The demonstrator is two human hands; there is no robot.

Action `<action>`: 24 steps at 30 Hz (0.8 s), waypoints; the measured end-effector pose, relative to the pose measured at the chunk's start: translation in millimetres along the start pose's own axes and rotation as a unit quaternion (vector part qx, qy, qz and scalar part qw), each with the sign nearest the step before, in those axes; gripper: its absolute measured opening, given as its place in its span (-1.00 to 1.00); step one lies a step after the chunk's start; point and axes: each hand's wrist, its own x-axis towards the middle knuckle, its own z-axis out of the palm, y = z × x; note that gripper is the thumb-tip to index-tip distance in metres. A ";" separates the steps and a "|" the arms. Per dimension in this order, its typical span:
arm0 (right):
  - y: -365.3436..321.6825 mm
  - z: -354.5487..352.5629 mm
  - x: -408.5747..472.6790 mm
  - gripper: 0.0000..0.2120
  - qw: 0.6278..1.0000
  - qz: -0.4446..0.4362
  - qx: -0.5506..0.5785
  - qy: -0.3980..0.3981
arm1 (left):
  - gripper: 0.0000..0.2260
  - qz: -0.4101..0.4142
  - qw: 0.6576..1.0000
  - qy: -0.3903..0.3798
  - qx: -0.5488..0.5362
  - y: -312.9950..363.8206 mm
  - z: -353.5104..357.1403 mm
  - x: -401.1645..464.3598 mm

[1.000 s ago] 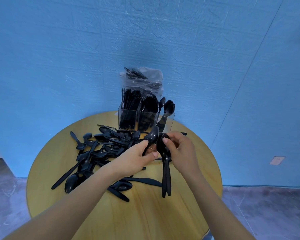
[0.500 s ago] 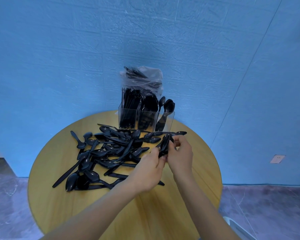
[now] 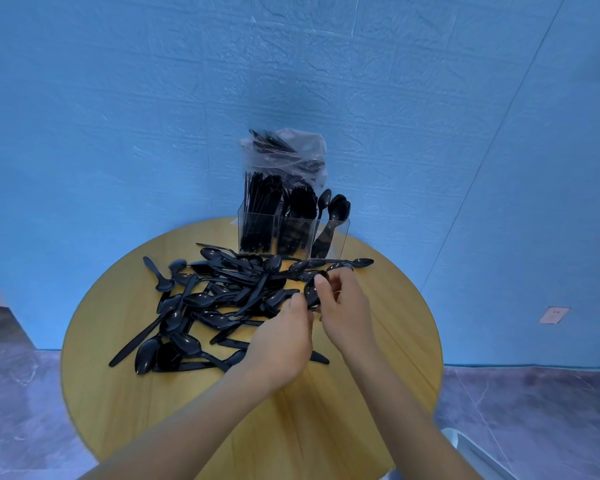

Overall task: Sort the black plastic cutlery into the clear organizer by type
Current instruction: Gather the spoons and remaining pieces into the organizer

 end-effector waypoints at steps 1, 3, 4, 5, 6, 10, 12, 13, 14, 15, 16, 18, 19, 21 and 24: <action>-0.8 0.5 0.2 -0.85 1.000 -0.013 -0.020 0.015 | -0.89 0.007 1.000 -0.001 -0.001 0.2 -1.3 -2.0; 0.1 2.3 1.0 -0.86 0.999 -0.025 -0.037 0.029 | -0.86 0.012 0.998 -0.018 -0.063 -0.1 -5.7 -6.2; -0.5 3.6 0.6 -0.86 0.999 -0.026 -0.035 0.029 | -0.86 0.003 0.992 -0.033 -0.125 -1.3 -8.4 -7.9; -0.6 6.1 0.1 -0.86 0.999 -0.026 -0.031 0.028 | -0.88 -0.010 0.980 -0.045 -0.192 -3.4 -11.4 -10.0; -1.5 8.9 -1.3 -0.86 0.999 -0.028 -0.025 0.024 | -0.88 -0.025 0.967 -0.050 -0.249 -6.5 -13.7 -11.8; -8.1 23.0 -10.1 -0.84 0.997 -0.058 0.019 -0.036 | -0.82 -0.060 0.946 -0.006 -0.317 -27.7 -21.9 -23.0; -8.2 28.2 -15.4 -0.84 0.995 -0.060 0.012 -0.078 | -0.80 -0.080 0.941 0.023 -0.329 -41.0 -27.1 -30.7; -6.4 30.4 -18.9 -0.86 0.994 -0.056 -0.006 -0.095 | -0.79 -0.091 0.938 0.038 -0.333 -47.4 -30.6 -35.0; -4.1 32.4 -23.3 -0.87 0.992 -0.050 -0.029 -0.111 | -0.78 -0.099 0.935 0.055 -0.335 -53.7 -34.4 -40.0; -2.2 34.8 -28.2 -0.86 0.990 -0.049 -0.053 -0.124 | -0.77 -0.104 0.934 0.071 -0.336 -60.4 -37.7 -44.9; -0.9 37.4 -33.9 -0.83 0.987 -0.054 -0.076 -0.134 | -0.76 -0.107 0.932 0.084 -0.336 -67.1 -40.6 -49.5; 0.3 44.8 -45.6 -0.74 0.978 -0.072 -0.117 -0.157 | -0.76 -0.117 0.924 0.107 -0.348 -79.8 -44.7 -57.3; -0.3 49.0 -51.3 -0.69 0.972 -0.083 -0.134 -0.173 | -0.76 -0.125 0.916 0.120 -0.361 -85.7 -45.6 -60.5; -0.4 57.3 -60.7 -0.58 0.959 -0.102 -0.166 -0.207 | -0.77 -0.132 0.904 0.144 -0.381 -94.0 -46.2 -66.0; 2.0 65.3 -68.2 -0.54 0.943 -0.125 -0.219 -0.216 | -0.76 -0.111 0.910 0.165 -0.364 -99.2 -45.1 -74.5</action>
